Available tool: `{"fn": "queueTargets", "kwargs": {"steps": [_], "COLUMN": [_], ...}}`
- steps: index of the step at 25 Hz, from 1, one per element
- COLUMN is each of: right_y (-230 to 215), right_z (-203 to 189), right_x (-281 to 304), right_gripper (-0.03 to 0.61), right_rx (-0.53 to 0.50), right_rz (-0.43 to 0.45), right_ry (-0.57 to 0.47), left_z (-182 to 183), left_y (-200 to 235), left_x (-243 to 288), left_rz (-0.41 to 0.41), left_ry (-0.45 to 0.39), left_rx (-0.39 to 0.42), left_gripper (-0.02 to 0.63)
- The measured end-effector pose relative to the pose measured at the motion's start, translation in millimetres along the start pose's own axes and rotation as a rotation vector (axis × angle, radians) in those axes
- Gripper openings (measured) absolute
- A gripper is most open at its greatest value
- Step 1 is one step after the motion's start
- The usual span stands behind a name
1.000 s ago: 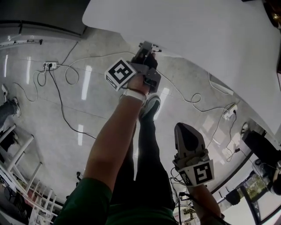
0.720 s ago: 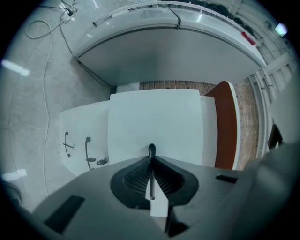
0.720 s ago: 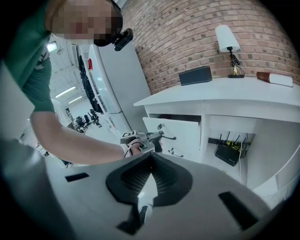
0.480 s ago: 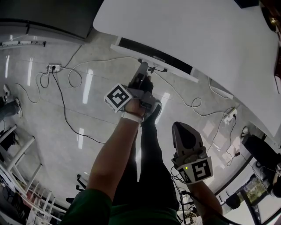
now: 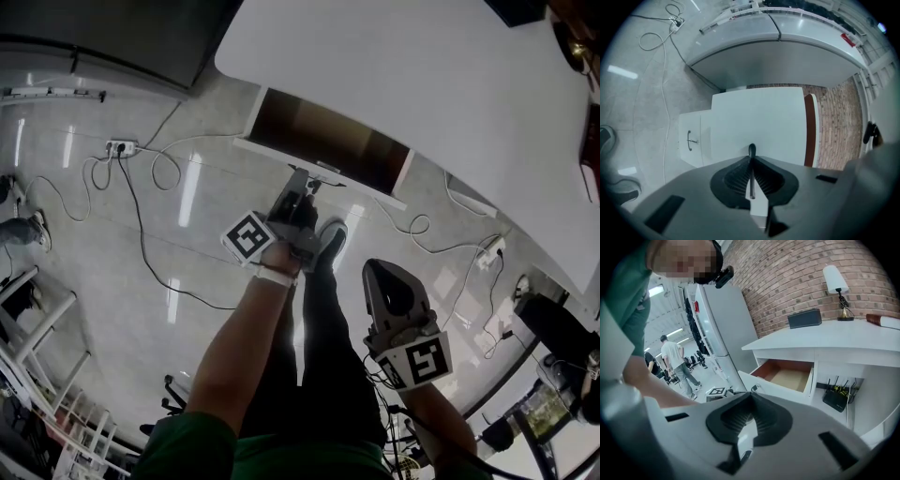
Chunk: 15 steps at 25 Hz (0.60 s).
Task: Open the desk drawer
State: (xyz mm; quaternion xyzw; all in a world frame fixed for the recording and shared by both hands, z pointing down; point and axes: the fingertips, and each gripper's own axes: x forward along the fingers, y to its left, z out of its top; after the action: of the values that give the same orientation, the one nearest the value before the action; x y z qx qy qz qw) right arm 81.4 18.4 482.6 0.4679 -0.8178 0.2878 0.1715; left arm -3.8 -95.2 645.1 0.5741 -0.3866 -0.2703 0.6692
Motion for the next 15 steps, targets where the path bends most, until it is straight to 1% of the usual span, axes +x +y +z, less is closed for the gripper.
{"fn": "queueTargets", "kwargs": {"steps": [7, 15], "right_y": [-1, 1], "right_z": [0, 2], "right_x": [-4, -2], "right_gripper": [0.002, 0.002], "right_rx": [-0.008, -0.023], "right_rz": [0.001, 0.012], "right_ry": [0.007, -0.007], "left_z": [-4, -12], "left_y": [5, 14], "left_x": [-11, -33], "left_rz": [0.022, 0.048], "left_ry": [0.007, -0.005], "left_rx": [-0.001, -0.027], "left_gripper": [0.021, 0.021]}}
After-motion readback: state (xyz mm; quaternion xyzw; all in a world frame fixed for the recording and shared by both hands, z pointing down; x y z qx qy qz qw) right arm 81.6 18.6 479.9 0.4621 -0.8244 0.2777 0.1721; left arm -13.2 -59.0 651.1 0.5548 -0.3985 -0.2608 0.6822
